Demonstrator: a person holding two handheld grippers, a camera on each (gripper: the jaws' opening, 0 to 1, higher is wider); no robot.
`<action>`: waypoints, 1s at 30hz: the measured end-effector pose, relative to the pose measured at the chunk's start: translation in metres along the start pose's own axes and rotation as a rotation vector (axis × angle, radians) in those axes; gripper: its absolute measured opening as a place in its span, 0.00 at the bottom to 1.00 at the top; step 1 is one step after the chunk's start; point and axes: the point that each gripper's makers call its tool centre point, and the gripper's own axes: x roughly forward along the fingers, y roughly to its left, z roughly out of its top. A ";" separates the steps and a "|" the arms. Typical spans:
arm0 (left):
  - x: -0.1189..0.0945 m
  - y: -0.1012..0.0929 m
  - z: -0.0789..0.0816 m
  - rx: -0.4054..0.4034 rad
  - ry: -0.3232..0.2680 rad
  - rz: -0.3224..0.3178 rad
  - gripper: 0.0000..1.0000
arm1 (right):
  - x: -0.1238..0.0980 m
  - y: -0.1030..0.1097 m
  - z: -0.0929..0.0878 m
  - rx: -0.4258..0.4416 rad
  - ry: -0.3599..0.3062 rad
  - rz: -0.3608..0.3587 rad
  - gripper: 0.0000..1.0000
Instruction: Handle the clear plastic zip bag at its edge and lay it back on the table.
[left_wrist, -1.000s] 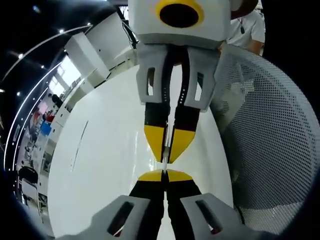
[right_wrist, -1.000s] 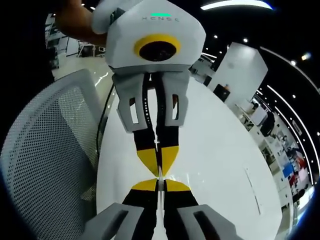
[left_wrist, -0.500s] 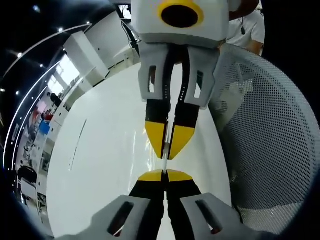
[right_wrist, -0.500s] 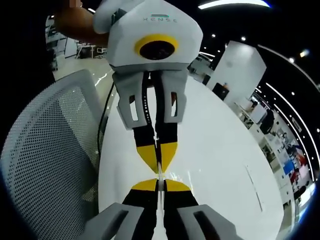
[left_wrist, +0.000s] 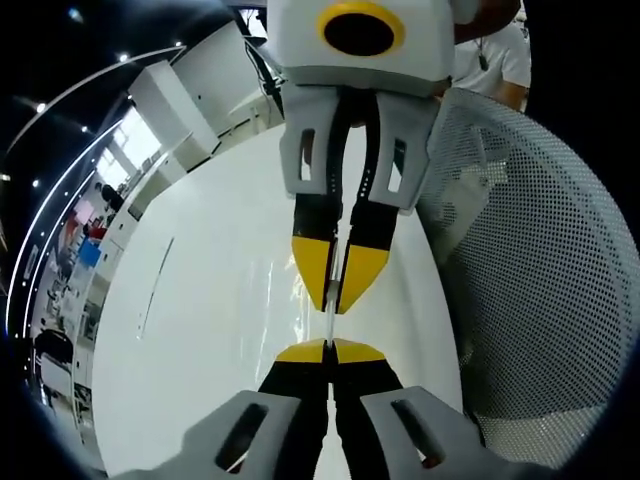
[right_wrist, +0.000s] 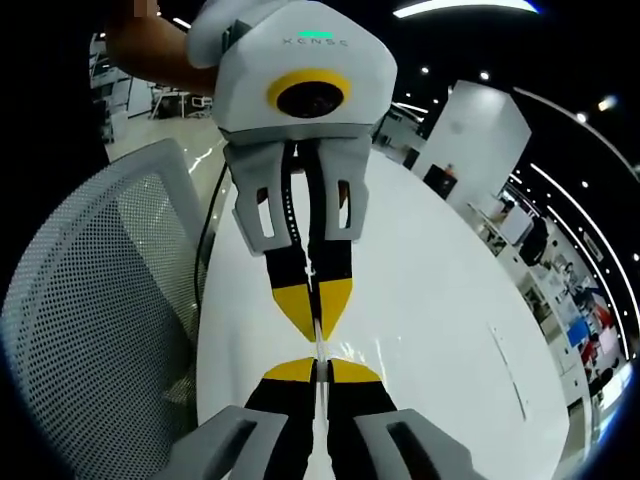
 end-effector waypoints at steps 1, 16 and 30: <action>0.000 0.000 0.000 -0.001 0.000 0.001 0.00 | 0.000 0.000 0.000 0.000 0.000 0.000 0.00; -0.002 0.000 0.000 -0.003 -0.001 0.003 0.00 | -0.001 0.000 0.000 0.004 -0.001 -0.002 0.00; -0.002 0.001 -0.002 -0.006 0.000 0.004 0.00 | 0.000 0.000 0.000 0.005 -0.002 0.000 0.00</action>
